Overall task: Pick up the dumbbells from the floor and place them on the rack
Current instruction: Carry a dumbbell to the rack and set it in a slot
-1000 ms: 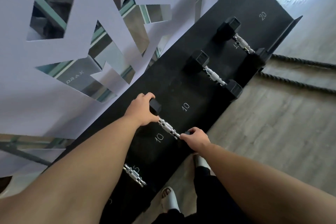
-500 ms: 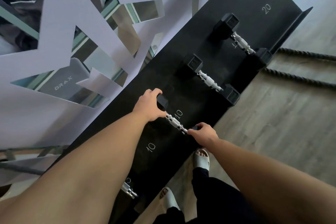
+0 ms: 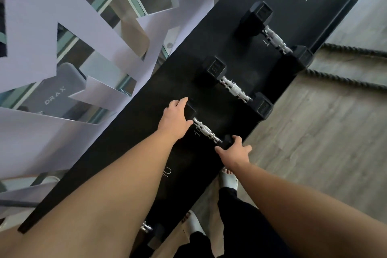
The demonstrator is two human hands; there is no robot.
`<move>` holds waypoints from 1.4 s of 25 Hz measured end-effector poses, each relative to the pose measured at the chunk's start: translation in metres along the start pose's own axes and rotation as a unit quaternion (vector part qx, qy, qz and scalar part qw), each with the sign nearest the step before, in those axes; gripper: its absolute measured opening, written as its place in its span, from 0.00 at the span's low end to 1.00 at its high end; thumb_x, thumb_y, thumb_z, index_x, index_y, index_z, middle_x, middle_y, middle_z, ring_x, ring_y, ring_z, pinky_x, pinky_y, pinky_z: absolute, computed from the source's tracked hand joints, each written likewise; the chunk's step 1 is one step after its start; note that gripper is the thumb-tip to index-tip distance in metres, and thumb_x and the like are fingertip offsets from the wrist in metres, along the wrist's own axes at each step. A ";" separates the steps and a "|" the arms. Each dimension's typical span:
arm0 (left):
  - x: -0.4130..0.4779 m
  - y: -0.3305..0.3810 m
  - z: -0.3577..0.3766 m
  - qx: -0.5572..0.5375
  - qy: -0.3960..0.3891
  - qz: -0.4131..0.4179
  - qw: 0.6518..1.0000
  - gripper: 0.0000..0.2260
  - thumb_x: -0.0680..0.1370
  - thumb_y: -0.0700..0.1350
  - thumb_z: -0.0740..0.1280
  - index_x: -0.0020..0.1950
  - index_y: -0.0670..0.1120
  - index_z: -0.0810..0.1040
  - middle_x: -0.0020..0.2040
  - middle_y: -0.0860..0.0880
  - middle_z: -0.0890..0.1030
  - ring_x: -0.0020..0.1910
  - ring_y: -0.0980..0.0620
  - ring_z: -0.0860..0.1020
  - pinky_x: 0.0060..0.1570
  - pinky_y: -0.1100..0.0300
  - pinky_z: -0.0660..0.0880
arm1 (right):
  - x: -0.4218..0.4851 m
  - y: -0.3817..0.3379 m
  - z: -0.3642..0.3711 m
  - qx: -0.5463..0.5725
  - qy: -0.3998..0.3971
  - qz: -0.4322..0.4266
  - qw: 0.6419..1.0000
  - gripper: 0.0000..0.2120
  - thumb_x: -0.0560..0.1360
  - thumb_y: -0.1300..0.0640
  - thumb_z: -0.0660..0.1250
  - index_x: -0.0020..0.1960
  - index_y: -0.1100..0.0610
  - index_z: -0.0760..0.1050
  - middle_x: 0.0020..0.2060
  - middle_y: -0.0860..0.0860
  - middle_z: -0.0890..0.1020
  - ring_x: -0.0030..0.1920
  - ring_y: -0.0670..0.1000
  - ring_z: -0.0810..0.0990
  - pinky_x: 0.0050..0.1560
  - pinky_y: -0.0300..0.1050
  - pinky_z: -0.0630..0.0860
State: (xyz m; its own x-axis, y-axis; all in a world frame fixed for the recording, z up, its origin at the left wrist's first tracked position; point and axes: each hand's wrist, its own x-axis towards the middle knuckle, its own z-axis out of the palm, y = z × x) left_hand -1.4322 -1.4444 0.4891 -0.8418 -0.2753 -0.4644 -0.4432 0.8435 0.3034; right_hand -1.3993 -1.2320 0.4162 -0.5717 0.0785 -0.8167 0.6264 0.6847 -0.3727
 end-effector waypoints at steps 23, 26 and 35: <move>0.005 -0.012 0.012 0.122 -0.049 -0.006 0.991 0.38 0.81 0.50 0.71 0.82 0.50 0.49 0.76 0.39 0.63 0.69 0.39 0.71 0.62 0.47 0.75 | 0.003 0.014 0.007 -0.004 -0.003 -0.024 1.000 0.41 0.74 0.42 0.77 0.79 0.49 0.61 0.72 0.59 0.60 0.47 0.60 0.84 0.55 0.57 0.84; 0.007 -0.013 0.014 0.121 -0.053 -0.011 0.991 0.39 0.80 0.50 0.71 0.83 0.50 0.49 0.78 0.39 0.62 0.70 0.38 0.70 0.62 0.46 0.76 | 0.003 0.013 0.006 0.001 -0.011 -0.026 1.000 0.40 0.74 0.44 0.78 0.79 0.50 0.61 0.71 0.59 0.60 0.48 0.62 0.85 0.55 0.59 0.85; -0.012 -0.034 0.003 0.112 -0.066 0.013 0.991 0.45 0.79 0.56 0.72 0.84 0.58 0.42 0.82 0.43 0.60 0.73 0.41 0.72 0.62 0.45 0.76 | 0.002 0.012 -0.014 -0.090 -0.030 -0.051 0.994 0.45 0.73 0.36 0.74 0.82 0.49 0.59 0.76 0.61 0.64 0.70 0.66 0.75 0.70 0.58 0.74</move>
State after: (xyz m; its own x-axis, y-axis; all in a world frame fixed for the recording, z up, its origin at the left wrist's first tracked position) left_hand -1.4060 -1.4687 0.4821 -0.7977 -0.2020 -0.5682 -0.3301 0.9348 0.1311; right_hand -1.4003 -1.2132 0.4163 -0.5919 -0.0383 -0.8051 0.4580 0.8059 -0.3751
